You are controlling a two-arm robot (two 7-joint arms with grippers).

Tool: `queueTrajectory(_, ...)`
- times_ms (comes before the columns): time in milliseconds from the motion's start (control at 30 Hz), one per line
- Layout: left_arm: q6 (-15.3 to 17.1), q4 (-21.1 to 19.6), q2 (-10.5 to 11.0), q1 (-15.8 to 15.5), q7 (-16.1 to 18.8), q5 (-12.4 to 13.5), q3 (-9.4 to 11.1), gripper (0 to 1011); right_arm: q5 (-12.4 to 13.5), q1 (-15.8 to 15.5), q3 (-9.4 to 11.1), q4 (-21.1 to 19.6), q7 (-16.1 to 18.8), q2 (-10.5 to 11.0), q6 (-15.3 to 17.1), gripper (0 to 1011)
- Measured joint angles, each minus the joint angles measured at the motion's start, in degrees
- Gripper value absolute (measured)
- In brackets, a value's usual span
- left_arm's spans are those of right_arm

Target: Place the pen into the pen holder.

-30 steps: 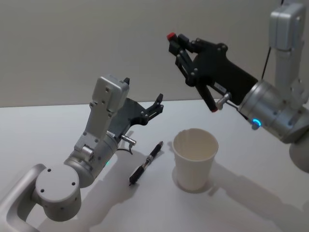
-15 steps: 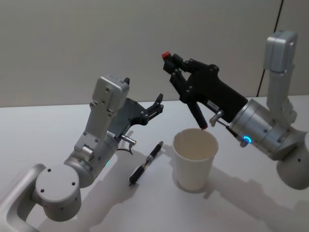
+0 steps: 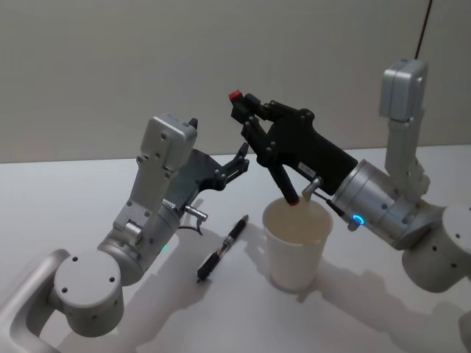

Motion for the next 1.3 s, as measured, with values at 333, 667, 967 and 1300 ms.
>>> queueTrajectory(333,0.0,0.0,0.0,0.0,0.0,0.0,0.0,1001,-0.8,-0.7,-0.1,0.3,0.1,0.8,-0.8,175)
queueTrajectory(667,0.0,0.0,0.0,0.0,0.0,0.0,0.0,1001,-1.8,-2.0,-0.2,0.6,-0.5,1.9,-1.3,175)
queueTrajectory(967,0.0,0.0,0.0,0.0,0.0,0.0,0.0,1001,-2.1,-2.5,-0.5,1.6,-1.1,2.1,-1.6,175)
queueTrajectory(1300,0.0,0.0,0.0,0.0,0.0,0.0,0.0,1001,-2.6,-3.0,-1.0,2.3,-1.7,2.1,-1.8,175)
